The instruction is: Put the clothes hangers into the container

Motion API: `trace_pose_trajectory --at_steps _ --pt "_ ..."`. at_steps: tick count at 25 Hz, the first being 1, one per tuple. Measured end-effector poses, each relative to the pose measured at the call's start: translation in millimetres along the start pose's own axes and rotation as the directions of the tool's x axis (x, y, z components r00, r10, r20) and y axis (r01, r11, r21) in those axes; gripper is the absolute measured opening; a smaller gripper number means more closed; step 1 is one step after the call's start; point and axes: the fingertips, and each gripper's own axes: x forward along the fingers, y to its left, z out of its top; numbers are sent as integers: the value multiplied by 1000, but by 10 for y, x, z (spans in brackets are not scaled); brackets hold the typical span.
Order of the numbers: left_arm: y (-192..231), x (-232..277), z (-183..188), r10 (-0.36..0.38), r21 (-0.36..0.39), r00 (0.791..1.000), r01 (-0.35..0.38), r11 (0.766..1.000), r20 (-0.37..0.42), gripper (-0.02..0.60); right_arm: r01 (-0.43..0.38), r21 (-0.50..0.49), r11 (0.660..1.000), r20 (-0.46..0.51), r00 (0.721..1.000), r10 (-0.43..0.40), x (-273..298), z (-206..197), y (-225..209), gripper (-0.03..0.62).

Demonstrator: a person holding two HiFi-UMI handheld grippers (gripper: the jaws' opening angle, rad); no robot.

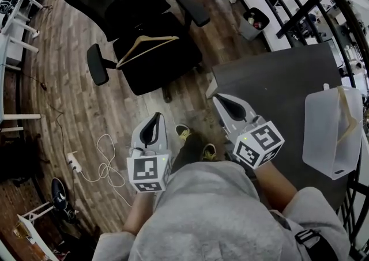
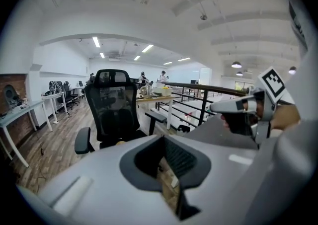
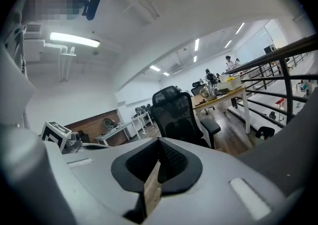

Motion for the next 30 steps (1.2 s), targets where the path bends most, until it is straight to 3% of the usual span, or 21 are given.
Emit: trace_pose_trajectory --at_steps 11,30 --pt "700 335 254 52 -46 998 -50 998 38 12 -28 -32 999 8 1000 28 703 370 32 -2" --pt "1502 466 205 135 -114 990 -129 985 47 11 -68 -114 991 -18 998 67 1344 531 354 -2"
